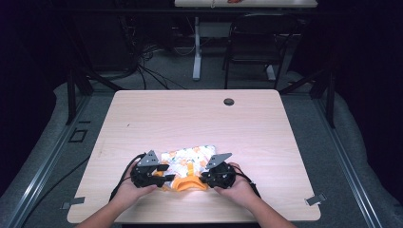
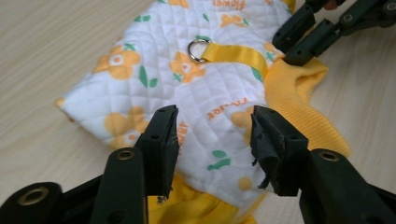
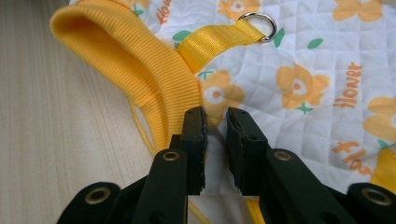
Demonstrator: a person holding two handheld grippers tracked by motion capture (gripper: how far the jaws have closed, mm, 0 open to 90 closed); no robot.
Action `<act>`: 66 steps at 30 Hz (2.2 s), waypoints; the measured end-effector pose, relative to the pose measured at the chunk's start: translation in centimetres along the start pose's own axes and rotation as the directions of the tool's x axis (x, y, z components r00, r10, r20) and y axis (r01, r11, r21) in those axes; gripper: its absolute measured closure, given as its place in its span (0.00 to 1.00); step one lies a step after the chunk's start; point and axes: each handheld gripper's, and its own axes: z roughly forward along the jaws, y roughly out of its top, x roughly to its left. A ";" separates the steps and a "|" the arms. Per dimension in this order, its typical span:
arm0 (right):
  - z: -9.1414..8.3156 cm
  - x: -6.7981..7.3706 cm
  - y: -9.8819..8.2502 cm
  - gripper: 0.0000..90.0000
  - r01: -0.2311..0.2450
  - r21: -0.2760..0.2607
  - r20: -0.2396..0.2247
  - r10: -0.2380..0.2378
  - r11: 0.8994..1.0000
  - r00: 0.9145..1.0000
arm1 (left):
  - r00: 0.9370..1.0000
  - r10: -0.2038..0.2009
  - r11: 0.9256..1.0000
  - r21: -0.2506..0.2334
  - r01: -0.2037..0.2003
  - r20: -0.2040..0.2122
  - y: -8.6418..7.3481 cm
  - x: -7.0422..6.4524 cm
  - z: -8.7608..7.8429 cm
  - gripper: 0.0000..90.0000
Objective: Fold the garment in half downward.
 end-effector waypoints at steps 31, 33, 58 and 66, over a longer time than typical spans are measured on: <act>0.3 -1.1 -0.1 0.85 -0.047 -0.018 0.040 0.048 0.999 0.998 | 0.991 0.056 0.998 0.050 -0.050 -0.124 1.0 0.4 2.0 0.79; 0.3 -1.2 -0.1 0.85 -0.048 -0.019 0.037 0.049 0.999 0.998 | 0.989 0.074 0.996 0.054 -0.067 -0.127 0.9 0.1 2.0 0.85; 2.6 -5.9 2.6 0.93 -0.111 -0.024 0.087 0.112 0.994 0.990 | 0.984 -0.040 0.999 -0.004 0.040 -0.175 2.2 5.6 4.4 0.98; 3.3 -7.2 3.4 0.92 -0.133 -0.028 0.113 0.136 0.991 0.984 | 0.975 -0.061 0.998 -0.008 0.061 -0.212 3.1 7.0 5.3 0.98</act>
